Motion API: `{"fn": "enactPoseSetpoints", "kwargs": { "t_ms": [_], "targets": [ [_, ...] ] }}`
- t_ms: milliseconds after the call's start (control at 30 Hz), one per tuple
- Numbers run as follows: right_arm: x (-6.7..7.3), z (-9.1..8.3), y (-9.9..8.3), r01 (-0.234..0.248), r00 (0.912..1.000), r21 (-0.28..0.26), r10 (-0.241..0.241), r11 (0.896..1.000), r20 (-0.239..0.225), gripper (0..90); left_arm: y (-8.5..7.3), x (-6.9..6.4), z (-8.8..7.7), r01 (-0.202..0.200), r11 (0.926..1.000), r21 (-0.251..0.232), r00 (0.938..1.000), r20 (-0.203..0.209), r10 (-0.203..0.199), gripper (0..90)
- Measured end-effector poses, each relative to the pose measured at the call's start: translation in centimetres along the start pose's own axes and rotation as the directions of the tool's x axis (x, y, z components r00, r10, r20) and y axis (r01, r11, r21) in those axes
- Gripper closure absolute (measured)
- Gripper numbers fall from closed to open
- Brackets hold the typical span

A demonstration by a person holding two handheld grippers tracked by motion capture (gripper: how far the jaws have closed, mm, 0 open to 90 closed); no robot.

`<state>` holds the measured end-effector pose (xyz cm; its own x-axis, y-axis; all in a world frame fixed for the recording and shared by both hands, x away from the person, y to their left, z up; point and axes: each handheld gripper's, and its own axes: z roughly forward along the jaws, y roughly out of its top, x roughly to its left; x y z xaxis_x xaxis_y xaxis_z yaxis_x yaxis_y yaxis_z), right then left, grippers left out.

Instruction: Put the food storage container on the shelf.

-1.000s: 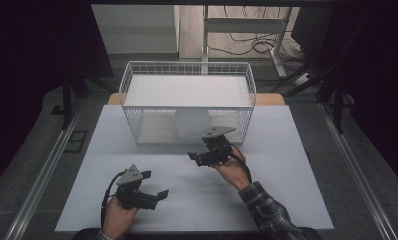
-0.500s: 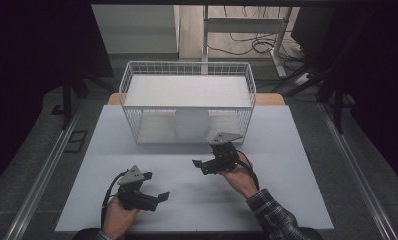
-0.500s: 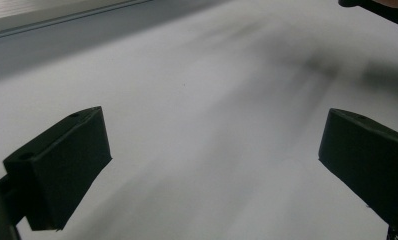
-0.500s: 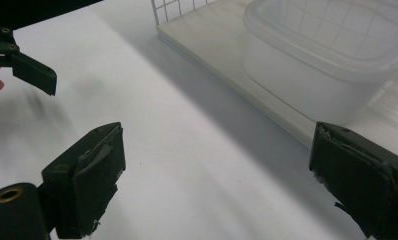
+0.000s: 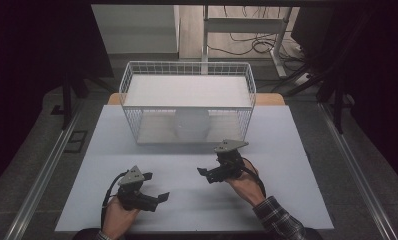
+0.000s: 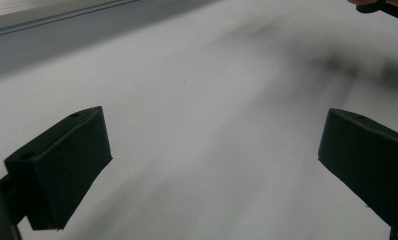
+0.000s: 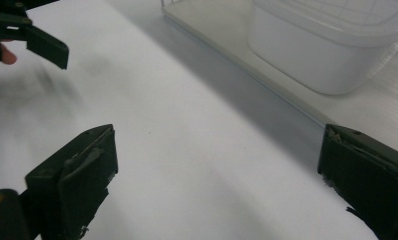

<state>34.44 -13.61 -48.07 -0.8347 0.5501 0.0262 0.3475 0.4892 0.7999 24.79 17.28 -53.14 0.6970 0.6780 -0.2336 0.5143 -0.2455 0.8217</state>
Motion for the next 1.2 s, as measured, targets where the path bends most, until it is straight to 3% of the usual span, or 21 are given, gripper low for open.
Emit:
{"fn": "enactPoseSetpoints", "kwargs": {
  "t_ms": [167, 500, 667, 900, 1200],
  "targets": [
    [0.2, -0.6, -0.6, 0.001, 0.9999, 0.025, -0.001, 1.000, -0.016, 1.9, 0.0, -0.1, 0.0, -0.021, 0.9998, 0.000, 0.9996, -0.021, 0.021, 0.0],
    [0.4, -1.7, -1.8, -0.019, 0.9987, 0.066, 0.022, 0.998, -0.047, 1.7, -0.1, 0.1, -0.1, -0.022, 0.9997, -0.006, 0.9993, -0.029, 0.022, 0.0],
    [0.2, -2.4, -2.7, -0.044, 0.9982, 0.087, 0.047, 0.995, -0.037, 1.7, -0.1, 0.1, -0.1, -0.022, 0.9997, -0.011, 0.9991, -0.037, 0.022, 0.0],
    [0.0, -3.9, -3.8, -0.054, 0.9977, 0.076, 0.057, 0.996, -0.036, 0.8, -0.1, 0.3, -0.4, -0.038, 0.9992, -0.011, 0.9980, -0.051, 0.037, 0.3],
    [0.0, -5.7, -4.9, -0.030, 0.9994, 0.061, 0.031, 0.998, -0.016, 0.8, -0.3, 0.7, -1.1, -0.049, 0.9986, -0.021, 0.9952, -0.086, 0.047, 1.2]
  ]
}}
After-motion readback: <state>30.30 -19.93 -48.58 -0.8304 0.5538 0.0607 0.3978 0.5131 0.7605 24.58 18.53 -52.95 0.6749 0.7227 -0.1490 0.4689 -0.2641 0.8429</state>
